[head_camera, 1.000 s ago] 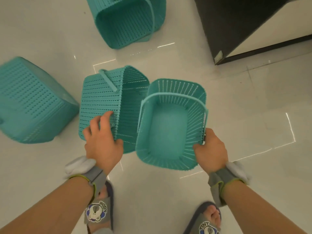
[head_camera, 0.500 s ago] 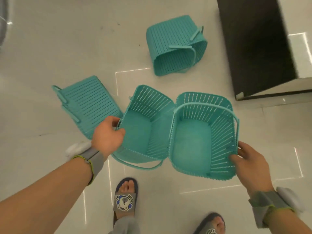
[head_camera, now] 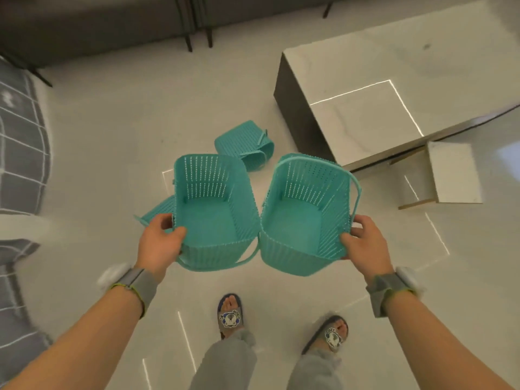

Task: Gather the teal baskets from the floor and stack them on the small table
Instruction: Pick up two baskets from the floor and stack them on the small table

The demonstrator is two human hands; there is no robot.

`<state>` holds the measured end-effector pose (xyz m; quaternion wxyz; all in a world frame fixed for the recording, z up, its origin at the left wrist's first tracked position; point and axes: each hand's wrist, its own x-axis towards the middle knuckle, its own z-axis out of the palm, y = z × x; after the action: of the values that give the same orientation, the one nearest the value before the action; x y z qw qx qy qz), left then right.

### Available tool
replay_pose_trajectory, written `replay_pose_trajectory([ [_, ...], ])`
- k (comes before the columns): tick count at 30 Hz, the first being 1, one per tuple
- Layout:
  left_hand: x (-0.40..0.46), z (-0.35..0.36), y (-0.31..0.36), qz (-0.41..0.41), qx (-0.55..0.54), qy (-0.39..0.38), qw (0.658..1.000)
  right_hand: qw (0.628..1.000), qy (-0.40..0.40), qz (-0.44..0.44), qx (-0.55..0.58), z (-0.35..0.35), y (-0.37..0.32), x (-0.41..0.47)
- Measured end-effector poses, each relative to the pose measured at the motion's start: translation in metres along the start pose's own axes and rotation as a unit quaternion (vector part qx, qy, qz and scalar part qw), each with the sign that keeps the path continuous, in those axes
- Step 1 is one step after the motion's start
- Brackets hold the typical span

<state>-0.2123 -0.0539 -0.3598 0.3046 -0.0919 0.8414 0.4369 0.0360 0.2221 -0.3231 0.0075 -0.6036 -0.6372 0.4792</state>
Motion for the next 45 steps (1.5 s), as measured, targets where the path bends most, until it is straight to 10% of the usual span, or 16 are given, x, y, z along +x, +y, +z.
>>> replay_pose_trajectory([
  [10,-0.116,0.01,0.088,0.09,-0.003,-0.04,0.995,0.997,0.019,-0.025,0.074,-0.12,0.025,-0.076],
  [27,-0.319,0.297,0.175,0.15,0.075,-0.197,0.966,0.984,0.074,0.026,0.157,-0.455,0.191,-0.06],
  [45,-0.295,0.558,0.329,0.181,0.105,-0.26,0.943,0.971,0.138,0.049,0.189,-0.628,0.178,0.133],
])
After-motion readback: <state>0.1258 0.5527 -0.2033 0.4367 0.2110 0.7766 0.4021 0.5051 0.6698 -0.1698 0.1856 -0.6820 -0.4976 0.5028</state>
